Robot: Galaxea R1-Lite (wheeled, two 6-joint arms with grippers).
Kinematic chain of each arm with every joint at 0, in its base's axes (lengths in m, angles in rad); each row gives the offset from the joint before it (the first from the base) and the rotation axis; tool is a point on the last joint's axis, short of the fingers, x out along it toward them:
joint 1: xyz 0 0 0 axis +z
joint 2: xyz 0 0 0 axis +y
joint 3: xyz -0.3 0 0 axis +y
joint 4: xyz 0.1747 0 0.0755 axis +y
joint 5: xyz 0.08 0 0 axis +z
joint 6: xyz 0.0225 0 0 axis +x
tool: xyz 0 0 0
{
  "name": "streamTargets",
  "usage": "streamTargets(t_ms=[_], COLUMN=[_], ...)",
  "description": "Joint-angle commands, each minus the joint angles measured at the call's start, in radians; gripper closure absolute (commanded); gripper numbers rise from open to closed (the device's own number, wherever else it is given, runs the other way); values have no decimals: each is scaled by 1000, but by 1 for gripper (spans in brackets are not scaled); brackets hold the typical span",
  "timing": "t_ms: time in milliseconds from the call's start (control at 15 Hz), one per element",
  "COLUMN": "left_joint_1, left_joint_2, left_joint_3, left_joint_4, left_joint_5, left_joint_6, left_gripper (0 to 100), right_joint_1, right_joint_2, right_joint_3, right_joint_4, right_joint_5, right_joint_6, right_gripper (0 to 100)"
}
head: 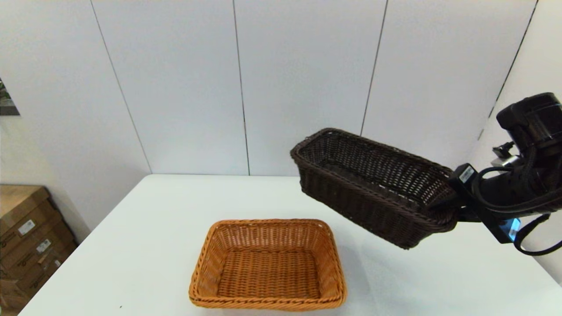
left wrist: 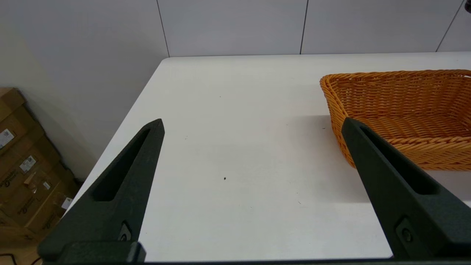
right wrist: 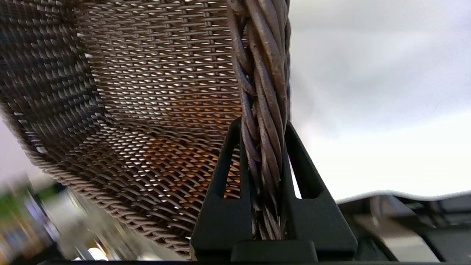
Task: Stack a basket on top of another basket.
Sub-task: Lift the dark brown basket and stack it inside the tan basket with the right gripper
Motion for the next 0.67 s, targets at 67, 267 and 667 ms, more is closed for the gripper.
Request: streamTargets(t_ms=[67,267,667], left_joint_1=[0,0,0], left_joint_2=[0,0,0], left_joint_3=[0,0,0], left_joint_4=[0,0,0], left_joint_5=[1,-1,1], left_joint_6=[0,0,0], left_gripper=[0,0,0], right_joint_1=[261,379,523], right_joint_2=[-73,-73,-20], right_joint_3=[-42,-44,-58], right_joint_4=[36,41,26], right_joint_5=[-3,-1,13], right_joint_6=[0,-3,-46], right_gripper=[100,100,100])
